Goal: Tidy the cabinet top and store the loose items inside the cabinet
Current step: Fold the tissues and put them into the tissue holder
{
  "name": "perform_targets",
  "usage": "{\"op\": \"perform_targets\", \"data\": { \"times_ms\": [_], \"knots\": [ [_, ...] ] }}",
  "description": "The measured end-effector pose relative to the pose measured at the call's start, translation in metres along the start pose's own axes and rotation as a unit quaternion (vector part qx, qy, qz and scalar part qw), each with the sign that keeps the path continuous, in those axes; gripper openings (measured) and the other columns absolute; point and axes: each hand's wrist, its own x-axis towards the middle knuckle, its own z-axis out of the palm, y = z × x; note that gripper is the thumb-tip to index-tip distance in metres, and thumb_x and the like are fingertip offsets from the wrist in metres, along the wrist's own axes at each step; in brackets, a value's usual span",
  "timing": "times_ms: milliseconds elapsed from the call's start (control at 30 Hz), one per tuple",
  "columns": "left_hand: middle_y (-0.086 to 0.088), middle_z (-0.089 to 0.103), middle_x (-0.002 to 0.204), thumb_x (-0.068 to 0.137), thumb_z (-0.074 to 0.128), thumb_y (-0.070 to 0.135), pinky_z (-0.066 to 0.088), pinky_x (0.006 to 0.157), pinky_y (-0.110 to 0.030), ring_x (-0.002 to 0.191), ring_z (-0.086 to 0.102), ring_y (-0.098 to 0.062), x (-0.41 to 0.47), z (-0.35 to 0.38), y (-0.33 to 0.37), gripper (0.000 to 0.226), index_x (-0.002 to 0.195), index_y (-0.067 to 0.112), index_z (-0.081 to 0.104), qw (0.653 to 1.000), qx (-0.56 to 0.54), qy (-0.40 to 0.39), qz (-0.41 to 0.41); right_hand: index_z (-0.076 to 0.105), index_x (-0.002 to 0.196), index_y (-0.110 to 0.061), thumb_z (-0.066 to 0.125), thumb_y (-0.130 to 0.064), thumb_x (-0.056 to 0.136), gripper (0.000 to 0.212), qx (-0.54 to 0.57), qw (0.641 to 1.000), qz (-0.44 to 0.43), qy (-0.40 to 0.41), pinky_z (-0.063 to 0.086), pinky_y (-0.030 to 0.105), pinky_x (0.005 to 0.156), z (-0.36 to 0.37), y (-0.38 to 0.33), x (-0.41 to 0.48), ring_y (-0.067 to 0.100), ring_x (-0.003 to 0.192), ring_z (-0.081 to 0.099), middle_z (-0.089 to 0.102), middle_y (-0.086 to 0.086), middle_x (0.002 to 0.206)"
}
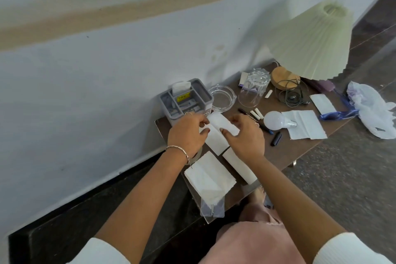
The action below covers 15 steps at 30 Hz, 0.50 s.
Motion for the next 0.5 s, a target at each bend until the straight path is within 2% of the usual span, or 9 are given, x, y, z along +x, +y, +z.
{"op": "perform_targets", "data": {
  "times_ms": [100, 200, 267, 400, 500],
  "knots": [
    [0.002, 0.058, 0.121, 0.085, 0.066, 0.027, 0.049, 0.088, -0.034, 0.105, 0.058, -0.017, -0.006, 0.014, -0.003, 0.034, 0.118, 0.026, 0.061, 0.998, 0.018, -0.051, -0.021, 0.06, 0.115, -0.028, 0.065, -0.053, 0.079, 0.044, -0.096, 0.993, -0.022, -0.06, 0.037, 0.038, 0.096, 0.008, 0.0, -0.005, 0.016, 0.112, 0.055, 0.063, -0.008, 0.116],
    [0.001, 0.056, 0.126, 0.086, 0.065, 0.023, 0.049, 0.09, -0.036, 0.106, 0.059, -0.018, -0.009, 0.023, -0.006, 0.038, 0.124, 0.027, 0.057, 0.997, 0.014, -0.058, -0.043, 0.056, 0.126, -0.028, 0.06, -0.062, 0.077, 0.059, -0.162, 0.981, -0.034, -0.101, 0.03, 0.041, 0.101, 0.017, -0.006, -0.005, 0.019, 0.12, 0.052, 0.061, -0.005, 0.122],
    [0.003, 0.057, 0.125, 0.086, 0.064, 0.022, 0.051, 0.089, -0.036, 0.104, 0.06, -0.017, -0.01, 0.026, -0.009, 0.04, 0.124, 0.028, 0.056, 0.997, 0.006, -0.05, -0.057, 0.057, 0.125, -0.027, 0.058, -0.064, 0.076, 0.061, -0.196, 0.973, -0.044, -0.11, 0.028, 0.042, 0.102, 0.022, -0.009, -0.003, 0.021, 0.118, 0.052, 0.061, -0.002, 0.121],
    [0.005, 0.058, 0.116, 0.08, 0.066, 0.026, 0.054, 0.081, -0.037, 0.096, 0.06, -0.013, -0.008, 0.032, -0.012, 0.044, 0.122, 0.03, 0.054, 0.997, 0.0, -0.045, -0.069, 0.064, 0.112, -0.025, 0.058, -0.06, 0.077, 0.05, -0.229, 0.965, -0.052, -0.112, 0.029, 0.041, 0.1, 0.029, -0.012, 0.001, 0.021, 0.107, 0.056, 0.062, -0.001, 0.11],
    [0.004, 0.056, 0.117, 0.078, 0.066, 0.03, 0.054, 0.079, -0.041, 0.096, 0.06, -0.018, -0.007, 0.036, -0.013, 0.047, 0.123, 0.03, 0.051, 0.996, 0.002, -0.044, -0.074, 0.064, 0.106, -0.023, 0.056, -0.044, 0.082, 0.033, -0.228, 0.967, -0.052, -0.098, 0.029, 0.039, 0.096, 0.033, -0.013, 0.001, 0.022, 0.098, 0.058, 0.062, -0.001, 0.104]
  ]
}}
